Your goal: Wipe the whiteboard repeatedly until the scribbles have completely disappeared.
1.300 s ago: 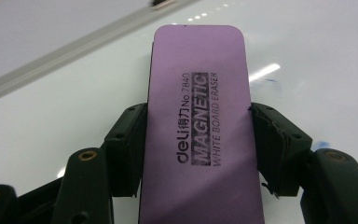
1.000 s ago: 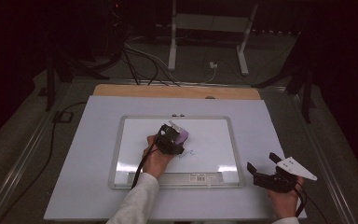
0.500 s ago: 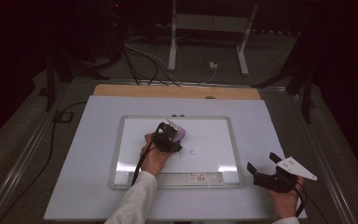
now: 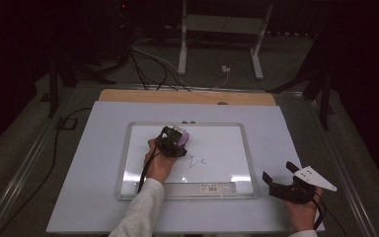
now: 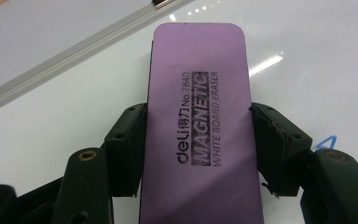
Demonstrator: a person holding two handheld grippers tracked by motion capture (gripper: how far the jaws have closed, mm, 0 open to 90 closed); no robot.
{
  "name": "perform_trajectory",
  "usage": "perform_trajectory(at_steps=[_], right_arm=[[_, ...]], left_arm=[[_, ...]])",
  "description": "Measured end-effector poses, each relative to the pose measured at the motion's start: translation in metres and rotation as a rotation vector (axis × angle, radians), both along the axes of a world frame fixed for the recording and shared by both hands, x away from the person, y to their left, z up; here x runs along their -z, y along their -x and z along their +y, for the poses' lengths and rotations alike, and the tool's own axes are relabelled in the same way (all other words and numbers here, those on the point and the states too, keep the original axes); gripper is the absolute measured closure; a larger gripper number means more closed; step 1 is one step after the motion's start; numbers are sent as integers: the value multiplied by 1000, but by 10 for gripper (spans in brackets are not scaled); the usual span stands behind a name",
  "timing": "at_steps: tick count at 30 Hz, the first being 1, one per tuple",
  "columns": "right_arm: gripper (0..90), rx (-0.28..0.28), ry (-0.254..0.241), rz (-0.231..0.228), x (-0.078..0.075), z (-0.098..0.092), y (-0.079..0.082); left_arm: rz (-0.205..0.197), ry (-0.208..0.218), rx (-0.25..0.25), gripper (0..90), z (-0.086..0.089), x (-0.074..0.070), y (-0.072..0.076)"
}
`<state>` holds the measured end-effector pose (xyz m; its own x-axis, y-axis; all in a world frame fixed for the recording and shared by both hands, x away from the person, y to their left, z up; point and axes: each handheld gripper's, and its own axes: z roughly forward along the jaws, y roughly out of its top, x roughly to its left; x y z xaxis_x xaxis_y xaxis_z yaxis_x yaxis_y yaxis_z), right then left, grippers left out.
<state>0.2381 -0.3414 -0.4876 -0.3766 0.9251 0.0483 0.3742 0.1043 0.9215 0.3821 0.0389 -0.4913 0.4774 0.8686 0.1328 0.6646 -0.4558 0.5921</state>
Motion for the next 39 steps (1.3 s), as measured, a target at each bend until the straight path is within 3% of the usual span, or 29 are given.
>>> perform_trajectory(at_steps=[6,7,12,18,20,23,27,31,33,39], right_arm=[[20,0,1,3,1,0,0],[20,0,1,4,1,1,-1],[20,-7,7,3,0,3,0],[20,-5,5,3,1,2,0],[20,-5,6,3,1,2,0],[20,-5,7,1,0,2,0],[20,-2,4,-1,0,1,0],[20,0,2,2,0,0,0],[20,-2,2,2,0,1,0],[20,-9,9,3,1,4,-1]], left_arm=[[4,28,34,419,7,1,16],[1,30,64,419,4,1,25],[8,39,132,418,-12,1,38],[37,83,217,418,-33,1,53],[27,70,242,418,-40,1,58],[22,56,237,418,-41,0,55],[-4,36,159,418,-30,1,43],[14,50,110,418,-20,1,33],[15,48,113,418,-20,1,33],[20,62,201,418,-39,1,43]])
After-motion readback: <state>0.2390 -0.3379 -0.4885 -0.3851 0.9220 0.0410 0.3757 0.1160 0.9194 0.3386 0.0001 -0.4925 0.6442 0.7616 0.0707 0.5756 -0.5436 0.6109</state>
